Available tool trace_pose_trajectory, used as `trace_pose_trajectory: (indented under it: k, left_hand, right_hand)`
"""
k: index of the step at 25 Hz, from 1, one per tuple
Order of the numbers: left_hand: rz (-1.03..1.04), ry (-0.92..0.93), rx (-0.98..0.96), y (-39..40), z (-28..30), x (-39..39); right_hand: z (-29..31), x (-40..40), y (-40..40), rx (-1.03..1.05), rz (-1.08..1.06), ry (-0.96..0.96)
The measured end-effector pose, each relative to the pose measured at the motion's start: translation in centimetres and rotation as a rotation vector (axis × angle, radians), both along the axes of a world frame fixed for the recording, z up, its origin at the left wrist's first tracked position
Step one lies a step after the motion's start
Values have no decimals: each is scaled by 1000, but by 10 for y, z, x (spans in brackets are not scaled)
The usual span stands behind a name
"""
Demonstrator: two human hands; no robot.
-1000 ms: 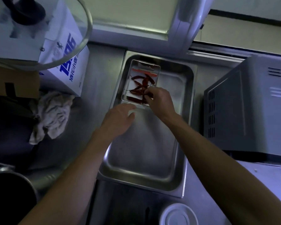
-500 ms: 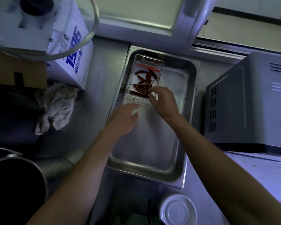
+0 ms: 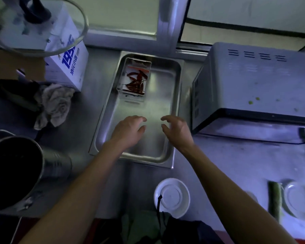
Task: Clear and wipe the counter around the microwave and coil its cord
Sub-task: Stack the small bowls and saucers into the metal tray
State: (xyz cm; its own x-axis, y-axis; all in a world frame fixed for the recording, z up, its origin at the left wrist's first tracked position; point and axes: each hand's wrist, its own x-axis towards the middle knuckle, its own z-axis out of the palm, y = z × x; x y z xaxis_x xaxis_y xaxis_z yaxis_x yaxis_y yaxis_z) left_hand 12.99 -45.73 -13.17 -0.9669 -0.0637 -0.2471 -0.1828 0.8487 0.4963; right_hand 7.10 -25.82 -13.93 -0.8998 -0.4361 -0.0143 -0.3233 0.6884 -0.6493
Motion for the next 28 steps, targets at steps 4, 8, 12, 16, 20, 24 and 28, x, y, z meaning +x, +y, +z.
trace_pose_trajectory:
  k: [4, 8, 12, 16, 20, 24, 28]
  left_hand:
    - [1, 9, -22, 47, 1, 24]
    - [-46, 39, -16, 106, -5, 41]
    - [-162, 90, 1, 152, -8, 53]
    - [-287, 122, -11, 188, -9, 57]
    - [-447, 130, 37, 219, -16, 57]
    - [-582, 137, 85, 253, -22, 65]
    - [-761, 115, 65, 288, -32, 82]
  right_hand:
    - [0, 30, 50, -48, -8, 4]
    - [-11, 61, 109, -54, -70, 3]
    - [-17, 91, 160, -69, -166, -59]
    - [-16, 117, 202, -24, -295, -68]
    - [-12, 151, 231, 61, -447, -80]
    - [-11, 193, 258, 102, -622, -91]
    - [-13, 232, 280, 45, -852, -113]
